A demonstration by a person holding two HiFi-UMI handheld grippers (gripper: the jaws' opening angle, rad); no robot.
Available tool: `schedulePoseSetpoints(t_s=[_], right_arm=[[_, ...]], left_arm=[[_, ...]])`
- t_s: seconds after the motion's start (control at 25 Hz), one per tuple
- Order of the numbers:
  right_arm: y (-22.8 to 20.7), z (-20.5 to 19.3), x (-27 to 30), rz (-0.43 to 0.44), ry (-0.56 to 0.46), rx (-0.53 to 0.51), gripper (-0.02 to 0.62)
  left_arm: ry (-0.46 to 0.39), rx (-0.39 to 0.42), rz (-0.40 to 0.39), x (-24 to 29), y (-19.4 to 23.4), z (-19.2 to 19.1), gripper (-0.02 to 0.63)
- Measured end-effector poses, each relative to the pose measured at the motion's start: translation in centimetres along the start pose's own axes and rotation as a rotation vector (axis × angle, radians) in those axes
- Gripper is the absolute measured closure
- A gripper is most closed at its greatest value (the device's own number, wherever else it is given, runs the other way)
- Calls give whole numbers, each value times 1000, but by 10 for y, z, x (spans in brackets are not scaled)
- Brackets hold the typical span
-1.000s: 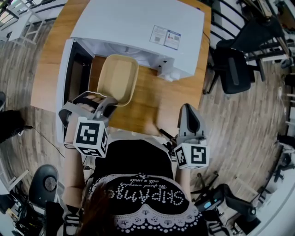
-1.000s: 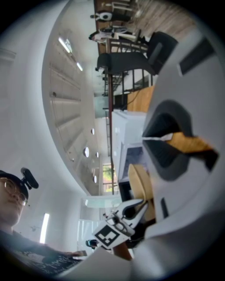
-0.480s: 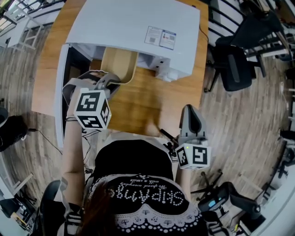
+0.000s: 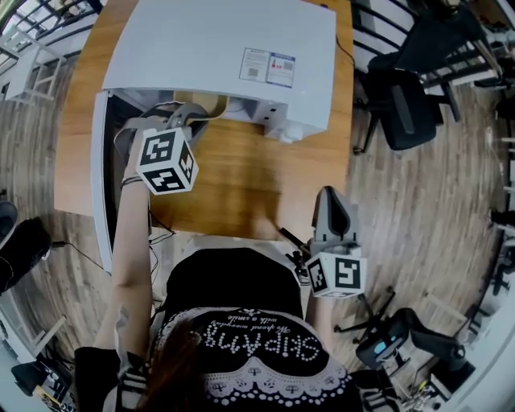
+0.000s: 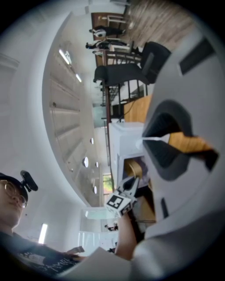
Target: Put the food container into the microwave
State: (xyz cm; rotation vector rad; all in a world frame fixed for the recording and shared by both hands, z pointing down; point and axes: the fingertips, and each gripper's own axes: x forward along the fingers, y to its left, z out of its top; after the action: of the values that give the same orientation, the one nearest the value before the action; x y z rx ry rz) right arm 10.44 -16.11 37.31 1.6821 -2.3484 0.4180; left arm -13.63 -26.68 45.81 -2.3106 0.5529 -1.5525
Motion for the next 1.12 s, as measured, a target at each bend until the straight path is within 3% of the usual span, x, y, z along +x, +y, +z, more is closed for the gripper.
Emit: schedulePoseSetpoints(t_s=[0.68, 1.12], right_arm=[[-10, -18, -20, -129, 41, 53, 555], [-10, -18, -16, -135, 49, 54, 557]], left_arm=[[-7, -26, -6, 68, 25, -27, 565], [17, -25, -35, 79, 19, -34, 565]])
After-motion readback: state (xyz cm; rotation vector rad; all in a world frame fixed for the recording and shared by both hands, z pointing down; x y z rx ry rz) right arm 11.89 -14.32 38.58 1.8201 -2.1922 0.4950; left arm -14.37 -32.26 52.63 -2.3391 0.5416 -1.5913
